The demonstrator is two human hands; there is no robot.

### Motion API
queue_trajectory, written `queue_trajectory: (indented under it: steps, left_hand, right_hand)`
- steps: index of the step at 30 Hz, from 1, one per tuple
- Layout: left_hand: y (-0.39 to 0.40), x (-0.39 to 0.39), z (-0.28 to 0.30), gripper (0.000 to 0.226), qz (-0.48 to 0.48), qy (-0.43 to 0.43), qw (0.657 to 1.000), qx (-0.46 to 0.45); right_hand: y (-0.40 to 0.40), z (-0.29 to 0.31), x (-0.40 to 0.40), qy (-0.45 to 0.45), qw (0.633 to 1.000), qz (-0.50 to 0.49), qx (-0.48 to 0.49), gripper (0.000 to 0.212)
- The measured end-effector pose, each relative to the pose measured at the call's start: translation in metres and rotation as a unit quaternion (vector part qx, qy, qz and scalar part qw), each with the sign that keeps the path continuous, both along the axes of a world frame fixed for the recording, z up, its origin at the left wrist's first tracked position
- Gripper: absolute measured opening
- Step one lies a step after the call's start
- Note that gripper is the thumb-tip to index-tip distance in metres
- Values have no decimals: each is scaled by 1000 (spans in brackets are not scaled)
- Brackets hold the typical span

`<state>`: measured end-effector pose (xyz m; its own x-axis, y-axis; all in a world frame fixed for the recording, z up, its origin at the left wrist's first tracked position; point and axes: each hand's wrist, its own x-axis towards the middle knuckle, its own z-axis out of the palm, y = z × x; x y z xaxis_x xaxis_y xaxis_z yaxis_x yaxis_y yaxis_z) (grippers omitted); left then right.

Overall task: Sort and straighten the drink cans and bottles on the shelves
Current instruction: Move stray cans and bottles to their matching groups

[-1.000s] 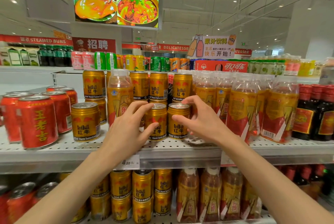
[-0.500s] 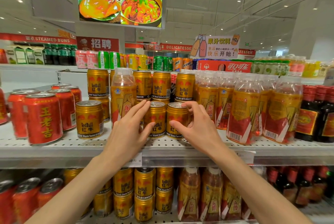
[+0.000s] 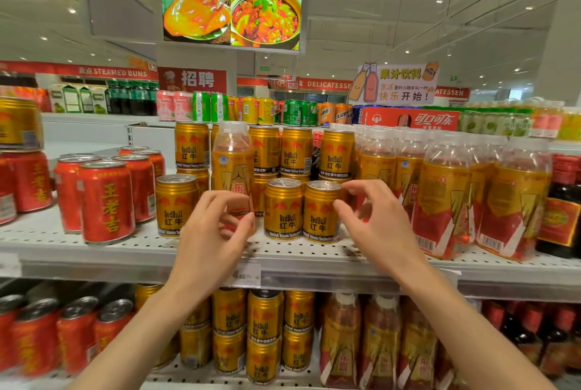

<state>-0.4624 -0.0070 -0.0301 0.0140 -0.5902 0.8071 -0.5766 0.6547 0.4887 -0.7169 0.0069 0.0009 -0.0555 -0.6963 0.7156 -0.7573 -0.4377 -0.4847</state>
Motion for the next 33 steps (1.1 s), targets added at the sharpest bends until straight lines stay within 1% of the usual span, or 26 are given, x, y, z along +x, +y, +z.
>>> queue_trajectory:
  steps: [2,5,7,10,12,15,18,23,27,31,33]
  left_hand:
    - [-1,15,4,20,21,24,999,-2]
    - [-6,33,12,28,31,43,998,28]
    - [-10,41,16,38,38,30,997,55]
    - [-13,47,19,50,58,-31,996,59]
    - [-15,48,18,59,77,-69,993,53]
    - [-19,48,16,69,95,-92,990,58]
    - [-22,46,12,76,105,-106,986,74]
    - [-27,45,9,74,93,-106,987,78]
    - [-23,47,7,73,58,-83,993,66]
    - [-15,59,14,67,6,-63,998,27]
    - [-10,64,20,67,-14,-55,998,14]
  right_hand:
    - [-2,12,6,23,999,-1,-37,21]
    - [-15,34,28,67,996,36,-46,14]
    - [-26,49,48,94,993,61,-31,16]
    - [-43,71,82,113,990,79,1,30]
    - [-51,82,103,102,991,86,15,44]
    - [-59,93,127,89,991,91,41,66]
    - [-63,95,142,90,989,94,71,77]
    - [-66,90,142,51,991,98,80,74]
    - [-64,88,136,12,991,112,71,71]
    - [-56,89,124,-67,983,153,76,55]
    - [-51,92,117,-92,979,167,73,54]
